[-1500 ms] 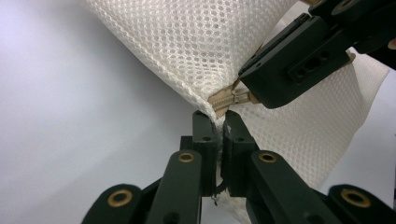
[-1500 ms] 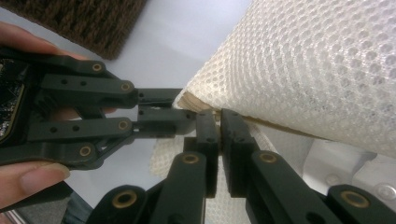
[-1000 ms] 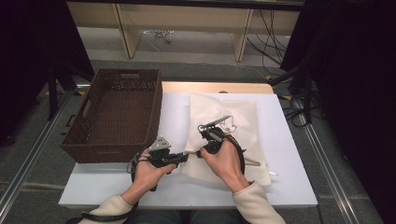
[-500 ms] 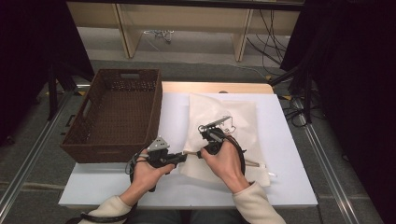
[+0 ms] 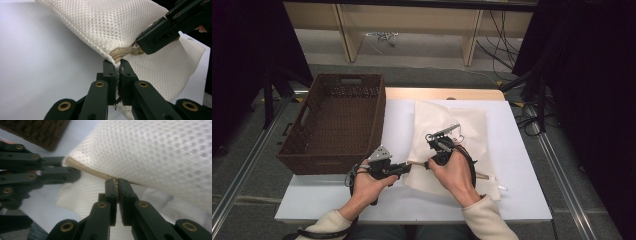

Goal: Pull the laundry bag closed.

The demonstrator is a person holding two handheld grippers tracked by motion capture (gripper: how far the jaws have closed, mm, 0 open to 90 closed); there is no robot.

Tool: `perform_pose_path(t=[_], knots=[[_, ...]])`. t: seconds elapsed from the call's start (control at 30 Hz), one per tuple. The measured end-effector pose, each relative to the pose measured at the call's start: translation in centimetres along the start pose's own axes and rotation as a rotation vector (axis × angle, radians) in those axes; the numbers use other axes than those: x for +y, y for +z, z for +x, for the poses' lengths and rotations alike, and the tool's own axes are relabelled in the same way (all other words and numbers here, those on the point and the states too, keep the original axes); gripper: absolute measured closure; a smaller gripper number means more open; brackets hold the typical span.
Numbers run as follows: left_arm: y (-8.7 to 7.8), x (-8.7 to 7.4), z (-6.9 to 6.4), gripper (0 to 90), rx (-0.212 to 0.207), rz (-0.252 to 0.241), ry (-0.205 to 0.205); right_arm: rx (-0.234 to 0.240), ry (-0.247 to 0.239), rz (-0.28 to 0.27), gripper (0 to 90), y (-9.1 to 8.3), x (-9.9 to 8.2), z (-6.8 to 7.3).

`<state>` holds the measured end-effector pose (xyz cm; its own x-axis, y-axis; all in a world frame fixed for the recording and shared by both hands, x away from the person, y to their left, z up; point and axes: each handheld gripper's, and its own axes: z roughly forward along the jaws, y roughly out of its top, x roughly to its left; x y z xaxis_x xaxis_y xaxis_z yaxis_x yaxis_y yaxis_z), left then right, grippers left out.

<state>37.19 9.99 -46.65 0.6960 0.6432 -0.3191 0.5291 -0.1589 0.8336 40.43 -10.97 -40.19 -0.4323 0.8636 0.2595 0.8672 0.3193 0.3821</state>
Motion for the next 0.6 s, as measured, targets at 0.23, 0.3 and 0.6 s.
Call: perform_pose_path(t=[0.23,0.3,0.6], knots=[[-0.12,0.05,0.01,85.4,0.008,0.003,0.007,0.0,0.005,0.005,87.6,-0.24,-0.02,-0.09],[-0.21,0.08,0.19,85.4,0.003,0.008,0.01,-0.014,0.017,0.001,87.7,-0.19,-0.06,-0.09],[-0.25,0.08,0.24,85.4,0.008,0.01,0.012,-0.006,0.004,-0.004,87.6,-0.22,-0.09,-0.39]])
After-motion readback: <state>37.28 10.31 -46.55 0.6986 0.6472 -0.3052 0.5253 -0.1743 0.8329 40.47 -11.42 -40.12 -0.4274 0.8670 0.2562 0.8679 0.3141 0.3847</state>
